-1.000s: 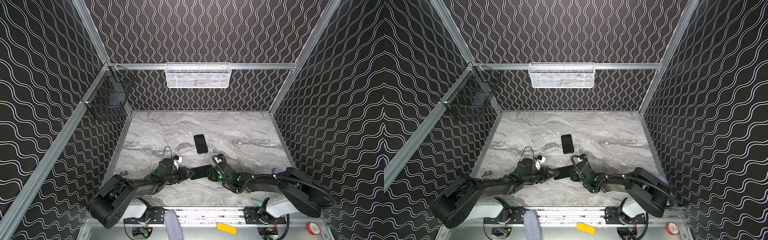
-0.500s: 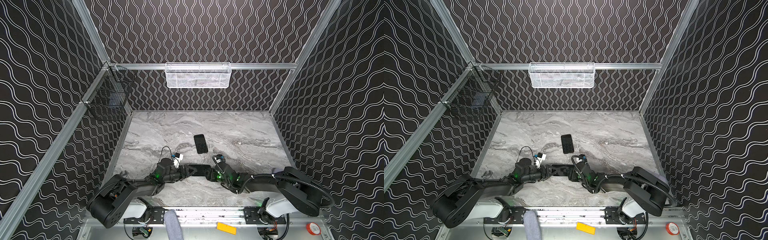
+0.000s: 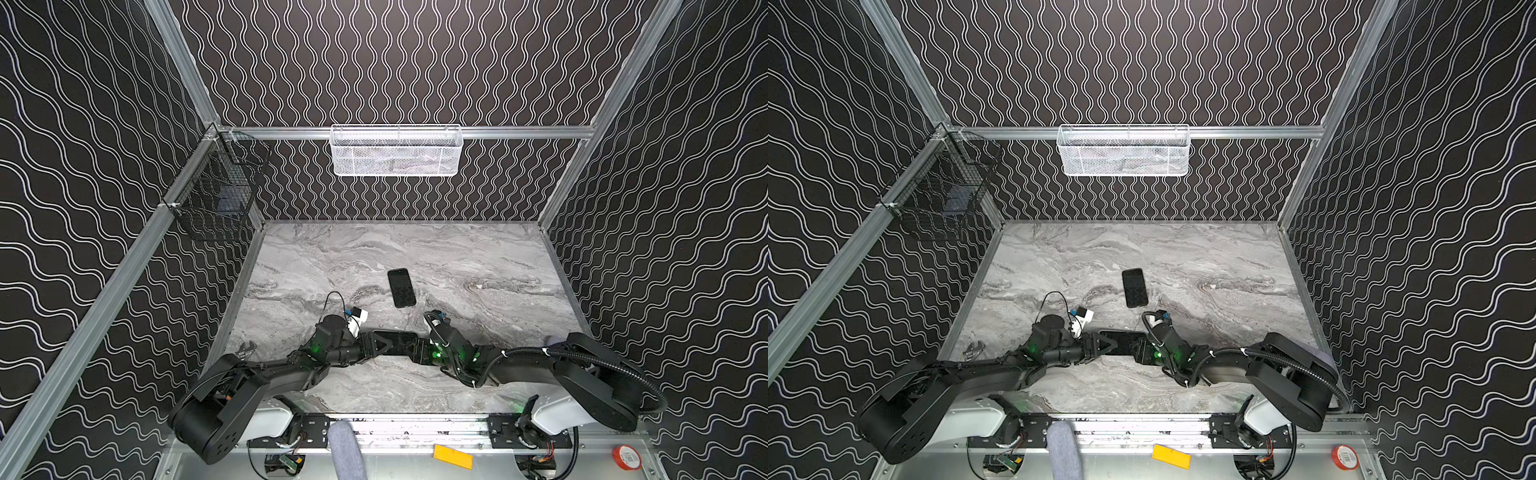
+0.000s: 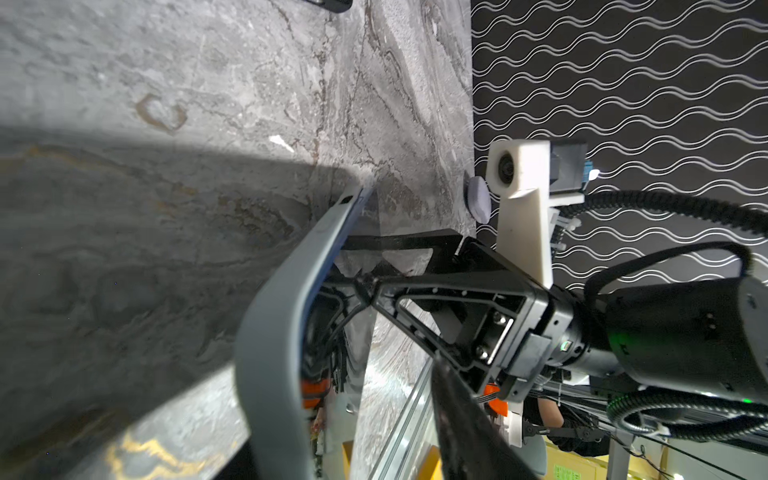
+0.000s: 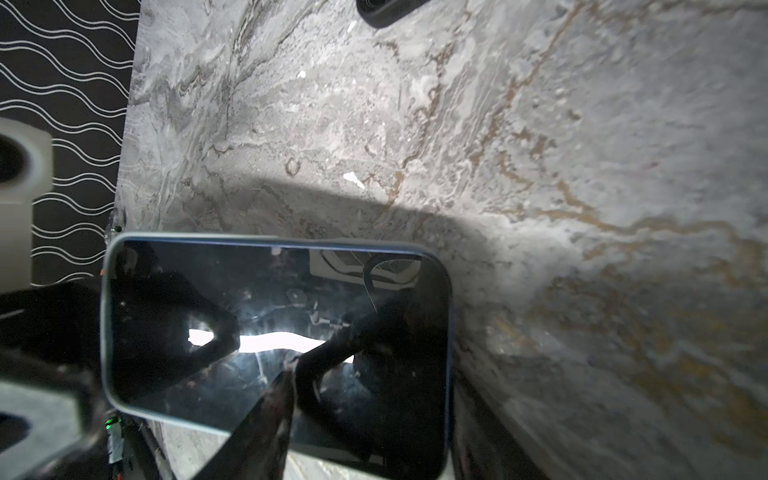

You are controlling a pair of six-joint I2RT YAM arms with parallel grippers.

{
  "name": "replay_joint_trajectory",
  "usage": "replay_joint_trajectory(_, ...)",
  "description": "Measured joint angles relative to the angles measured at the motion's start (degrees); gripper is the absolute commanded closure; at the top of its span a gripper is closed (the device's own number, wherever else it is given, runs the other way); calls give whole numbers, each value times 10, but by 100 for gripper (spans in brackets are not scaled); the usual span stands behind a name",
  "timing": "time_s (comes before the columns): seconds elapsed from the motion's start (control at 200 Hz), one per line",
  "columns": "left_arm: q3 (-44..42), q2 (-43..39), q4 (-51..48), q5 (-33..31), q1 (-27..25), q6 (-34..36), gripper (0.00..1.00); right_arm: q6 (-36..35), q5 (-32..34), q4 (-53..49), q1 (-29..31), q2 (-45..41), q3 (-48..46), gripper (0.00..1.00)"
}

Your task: Put the phone into the phone case

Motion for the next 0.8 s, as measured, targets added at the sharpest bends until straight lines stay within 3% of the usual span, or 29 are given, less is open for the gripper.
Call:
replay_joint_trajectory(0.235, 12, -17, -70, -14, 0, 23, 77, 2, -10, 7, 0, 4, 3, 42)
replay_joint_trajectory(0.586, 12, -19, -67, -8, 2, 25, 95, 10, -12, 10, 0, -4, -1, 40)
replay_joint_trajectory(0.796, 25, -42, -68, 7, 3, 31, 100, 1, -15, -139, -6, -124, -7, 33)
